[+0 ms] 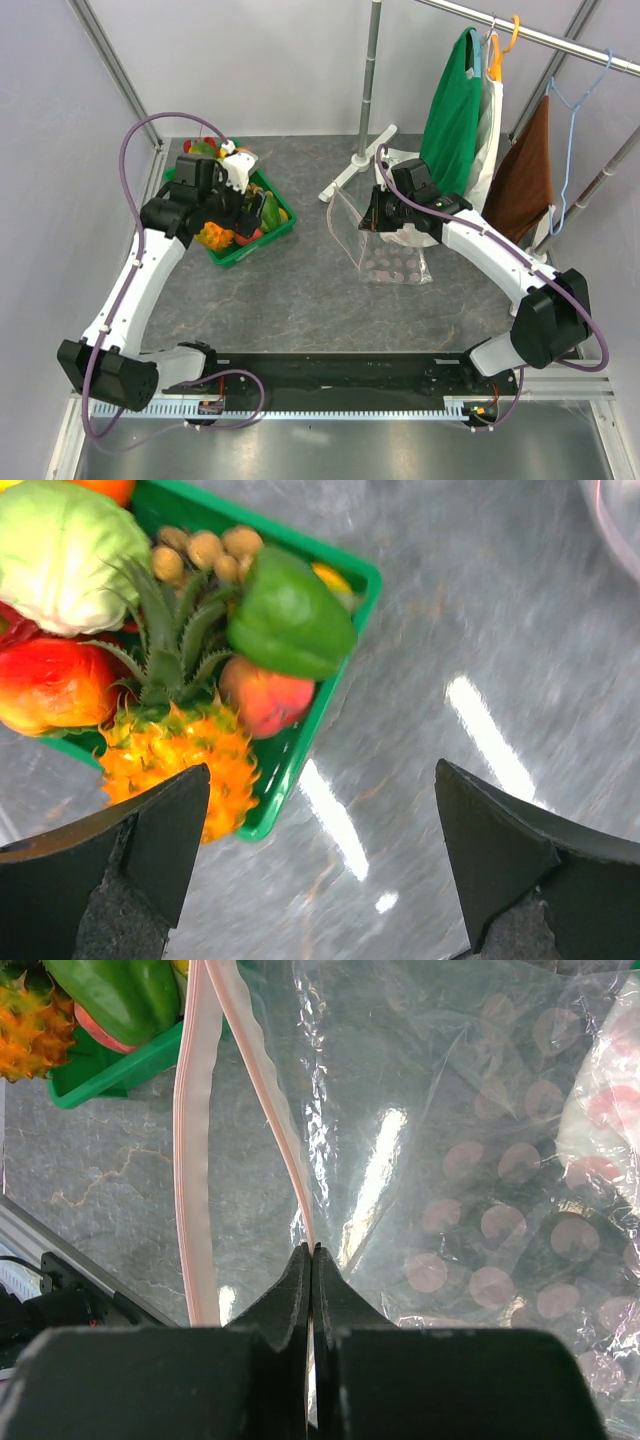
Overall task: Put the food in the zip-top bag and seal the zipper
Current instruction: Pick up the fake vegetable from the bin.
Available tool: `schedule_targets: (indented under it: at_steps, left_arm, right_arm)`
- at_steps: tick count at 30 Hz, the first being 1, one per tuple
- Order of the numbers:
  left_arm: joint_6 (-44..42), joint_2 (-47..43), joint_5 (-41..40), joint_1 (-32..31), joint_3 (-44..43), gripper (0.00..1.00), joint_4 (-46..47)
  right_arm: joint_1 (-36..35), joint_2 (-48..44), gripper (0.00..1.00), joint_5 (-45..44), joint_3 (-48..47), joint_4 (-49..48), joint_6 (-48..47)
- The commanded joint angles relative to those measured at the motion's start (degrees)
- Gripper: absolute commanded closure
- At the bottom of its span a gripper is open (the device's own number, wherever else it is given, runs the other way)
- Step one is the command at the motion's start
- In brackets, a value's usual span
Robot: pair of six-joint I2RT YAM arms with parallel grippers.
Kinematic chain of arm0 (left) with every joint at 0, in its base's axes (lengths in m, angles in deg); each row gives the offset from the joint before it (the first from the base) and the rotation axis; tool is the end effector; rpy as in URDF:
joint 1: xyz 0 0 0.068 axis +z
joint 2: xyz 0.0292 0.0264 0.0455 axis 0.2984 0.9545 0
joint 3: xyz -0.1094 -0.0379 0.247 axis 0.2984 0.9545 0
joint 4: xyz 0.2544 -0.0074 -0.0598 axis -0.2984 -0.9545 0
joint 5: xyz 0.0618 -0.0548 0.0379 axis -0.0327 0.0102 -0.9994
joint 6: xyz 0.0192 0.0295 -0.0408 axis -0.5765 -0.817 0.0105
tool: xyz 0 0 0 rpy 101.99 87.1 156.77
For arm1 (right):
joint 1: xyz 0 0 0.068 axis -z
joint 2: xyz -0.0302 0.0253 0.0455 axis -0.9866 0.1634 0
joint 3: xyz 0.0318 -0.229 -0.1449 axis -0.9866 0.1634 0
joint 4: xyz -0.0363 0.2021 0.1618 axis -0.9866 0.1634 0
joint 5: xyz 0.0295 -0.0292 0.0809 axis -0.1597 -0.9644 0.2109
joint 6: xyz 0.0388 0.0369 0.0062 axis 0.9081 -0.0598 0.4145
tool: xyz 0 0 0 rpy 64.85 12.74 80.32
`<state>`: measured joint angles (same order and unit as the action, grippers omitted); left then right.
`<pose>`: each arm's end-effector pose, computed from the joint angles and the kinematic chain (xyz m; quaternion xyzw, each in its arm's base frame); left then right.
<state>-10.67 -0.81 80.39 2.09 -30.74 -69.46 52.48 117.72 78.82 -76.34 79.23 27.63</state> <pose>0.2373 -0.0700 0.3664 0.2398 0.8716 -0.0785 0.4203 0.2837 0.1614 0.2961 -0.0573 0.9090 0.2823 0.3011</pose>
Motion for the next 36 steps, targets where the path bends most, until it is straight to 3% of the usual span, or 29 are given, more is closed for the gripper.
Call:
schedule_targets:
  at_steps: [1,3,5,7,8,10,11,14,17,20,23,36]
  left_arm:
    - [-14.5,3.9,9.8,1.2,-6.0,0.02,-8.4]
    - [-9.6,7.9,13.0,0.6,-9.4,0.07,-7.3]
    - [-13.5,10.7,14.1,-1.5,-10.7,0.00,-6.5]
    - [-27.7,11.3,16.2,-5.6,-11.2,0.00,-9.9]
    - [-44.2,11.2,15.8,-6.3,-10.6,0.00,-11.1]
    - [-57.9,9.1,14.6,-4.6,-6.3,0.00,-10.8]
    - [-71.5,8.8,14.0,-3.6,-4.9,0.00,-11.0]
    - [-88.9,10.7,14.7,0.8,-6.3,0.00,-13.3]
    - [-99.4,17.5,19.2,3.6,-14.7,0.00,-20.9]
    - [-108.6,21.6,20.0,3.9,-16.4,0.00,-24.0]
    - [-112.8,22.8,20.4,3.8,-14.4,0.00,-21.1]
    - [-118.5,26.7,8.9,0.6,-7.1,0.04,-9.8]
  right_arm:
    - [-0.1,0.5,1.00,0.6,-0.6,-2.0,-0.1]
    - [-0.2,0.7,1.00,0.8,-0.4,-2.1,0.1]
    - [-0.2,0.6,1.00,0.9,-0.4,-2.1,0.0]
    - [-0.2,0.5,1.00,0.6,-0.6,-2.0,-0.4]
    - [-0.3,0.2,1.00,0.7,-0.6,-1.8,-0.5]
    - [-0.1,0.0,1.00,1.0,-0.6,-1.7,-0.6]
    - [-0.1,-0.1,1.00,1.1,-0.7,-1.5,-0.6]
    - [-0.3,0.1,1.00,1.2,-0.8,-1.2,-1.0]
    - [-0.1,0.3,1.00,1.6,-1.0,-1.4,-0.6]
    - [-0.2,0.1,1.00,1.4,-1.2,-1.4,-0.5]
    - [-0.1,-0.2,1.00,1.3,-1.3,-1.2,-0.5]
    - [-0.1,0.8,1.00,2.3,-1.6,-1.2,1.1]
